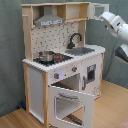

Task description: Play with the kitchen

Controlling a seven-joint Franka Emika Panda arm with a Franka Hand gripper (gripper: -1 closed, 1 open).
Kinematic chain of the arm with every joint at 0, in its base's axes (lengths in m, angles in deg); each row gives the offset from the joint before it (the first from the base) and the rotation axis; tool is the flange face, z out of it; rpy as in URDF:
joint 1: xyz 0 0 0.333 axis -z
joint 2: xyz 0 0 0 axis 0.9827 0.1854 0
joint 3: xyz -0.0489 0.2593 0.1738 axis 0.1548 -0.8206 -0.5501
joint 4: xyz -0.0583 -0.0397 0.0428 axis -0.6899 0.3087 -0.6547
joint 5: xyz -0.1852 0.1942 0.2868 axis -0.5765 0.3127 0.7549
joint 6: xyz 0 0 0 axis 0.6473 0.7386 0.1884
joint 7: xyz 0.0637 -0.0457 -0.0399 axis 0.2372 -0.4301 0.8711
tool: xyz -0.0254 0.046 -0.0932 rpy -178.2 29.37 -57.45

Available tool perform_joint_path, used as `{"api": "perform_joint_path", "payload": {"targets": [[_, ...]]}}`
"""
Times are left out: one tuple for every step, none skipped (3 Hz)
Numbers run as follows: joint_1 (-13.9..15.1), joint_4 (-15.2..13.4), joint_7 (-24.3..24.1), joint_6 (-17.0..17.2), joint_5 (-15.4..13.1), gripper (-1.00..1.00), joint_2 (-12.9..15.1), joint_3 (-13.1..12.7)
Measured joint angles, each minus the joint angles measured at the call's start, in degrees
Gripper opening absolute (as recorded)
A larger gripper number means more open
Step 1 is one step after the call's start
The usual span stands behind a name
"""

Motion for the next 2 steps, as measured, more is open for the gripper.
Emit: {"api": "perform_joint_path", "payload": {"targets": [[-0.1,0.0,-4.6,1.0,-4.5,1.00,0.0,2.1],[-0.2,0.1,-9.6,2.2,-9.5,1.00,0.0,4.3]]}}
